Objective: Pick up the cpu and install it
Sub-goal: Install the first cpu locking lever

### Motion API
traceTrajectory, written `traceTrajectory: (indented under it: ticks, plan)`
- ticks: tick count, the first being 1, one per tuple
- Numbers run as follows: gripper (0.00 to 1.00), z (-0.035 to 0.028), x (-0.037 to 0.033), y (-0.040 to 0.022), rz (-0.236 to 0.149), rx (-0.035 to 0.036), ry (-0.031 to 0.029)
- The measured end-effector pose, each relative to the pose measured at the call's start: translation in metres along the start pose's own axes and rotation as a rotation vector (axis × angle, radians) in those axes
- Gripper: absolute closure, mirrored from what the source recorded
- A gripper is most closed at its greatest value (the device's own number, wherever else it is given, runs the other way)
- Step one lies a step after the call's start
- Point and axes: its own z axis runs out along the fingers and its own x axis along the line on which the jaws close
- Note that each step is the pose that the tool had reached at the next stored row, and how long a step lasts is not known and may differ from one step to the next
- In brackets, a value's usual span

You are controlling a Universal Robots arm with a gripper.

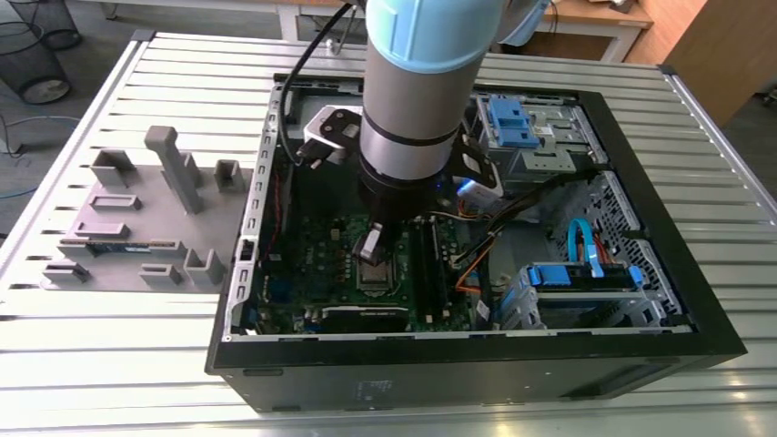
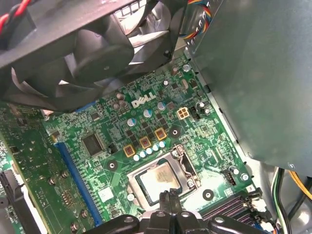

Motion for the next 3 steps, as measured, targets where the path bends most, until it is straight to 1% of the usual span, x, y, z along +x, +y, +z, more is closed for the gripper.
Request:
traceTrajectory:
  ticks: [3]
  plan:
    - [0.89,0.0,0.0,0.0,0.0,0.0006,-0.0003]
